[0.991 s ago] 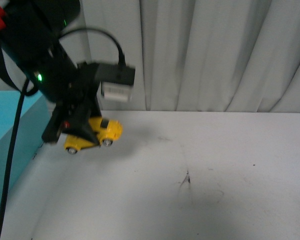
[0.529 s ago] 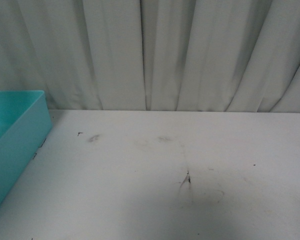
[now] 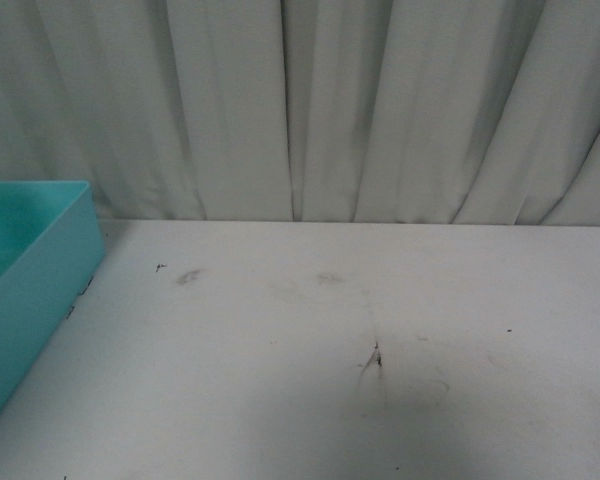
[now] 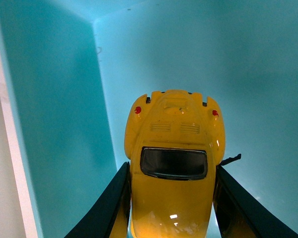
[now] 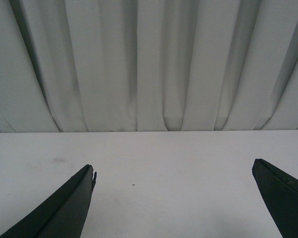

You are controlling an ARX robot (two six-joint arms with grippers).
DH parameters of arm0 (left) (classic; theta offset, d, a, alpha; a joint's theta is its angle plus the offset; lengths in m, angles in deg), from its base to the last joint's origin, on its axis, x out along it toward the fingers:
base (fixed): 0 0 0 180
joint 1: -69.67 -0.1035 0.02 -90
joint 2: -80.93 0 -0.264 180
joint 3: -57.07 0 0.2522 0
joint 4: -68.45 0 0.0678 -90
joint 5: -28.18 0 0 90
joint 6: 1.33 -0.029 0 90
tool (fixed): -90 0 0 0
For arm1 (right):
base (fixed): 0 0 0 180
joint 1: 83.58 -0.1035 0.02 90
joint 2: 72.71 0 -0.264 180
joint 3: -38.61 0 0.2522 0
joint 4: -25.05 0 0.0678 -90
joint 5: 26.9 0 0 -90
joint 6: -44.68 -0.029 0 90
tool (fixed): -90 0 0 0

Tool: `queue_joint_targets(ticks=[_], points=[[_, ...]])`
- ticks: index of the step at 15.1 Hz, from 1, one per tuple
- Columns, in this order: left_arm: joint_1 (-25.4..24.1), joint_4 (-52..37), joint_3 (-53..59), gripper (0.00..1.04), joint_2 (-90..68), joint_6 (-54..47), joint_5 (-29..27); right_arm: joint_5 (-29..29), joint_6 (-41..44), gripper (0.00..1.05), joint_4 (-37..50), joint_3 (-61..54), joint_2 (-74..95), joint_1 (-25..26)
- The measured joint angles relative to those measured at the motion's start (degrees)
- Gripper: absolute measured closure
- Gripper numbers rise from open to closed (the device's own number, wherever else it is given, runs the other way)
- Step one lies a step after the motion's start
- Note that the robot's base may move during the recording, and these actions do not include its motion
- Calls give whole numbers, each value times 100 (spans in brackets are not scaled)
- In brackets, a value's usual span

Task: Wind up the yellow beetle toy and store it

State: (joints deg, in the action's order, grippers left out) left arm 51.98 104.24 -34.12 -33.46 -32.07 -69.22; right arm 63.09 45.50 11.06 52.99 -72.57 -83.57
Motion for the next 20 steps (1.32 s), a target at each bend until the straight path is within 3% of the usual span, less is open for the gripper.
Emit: queue_joint_targets(ticks=[5,11,14,17,20], points=[[-120,-804,96,64,-782,487,-87,-2,0,6,0,0,0,0],[48,-898,57,63,-1008,485,-87,-2,0,6,0,0,0,0],[103,-761,57,28,-1029,481,26,-2,0,6,0,0,0,0],[105,-643,57,8,-1016,483,118,-2,0,6,0,0,0,0],[35,-492,155,7,-457,485,417,-2,0,6,-2,0,0,0]])
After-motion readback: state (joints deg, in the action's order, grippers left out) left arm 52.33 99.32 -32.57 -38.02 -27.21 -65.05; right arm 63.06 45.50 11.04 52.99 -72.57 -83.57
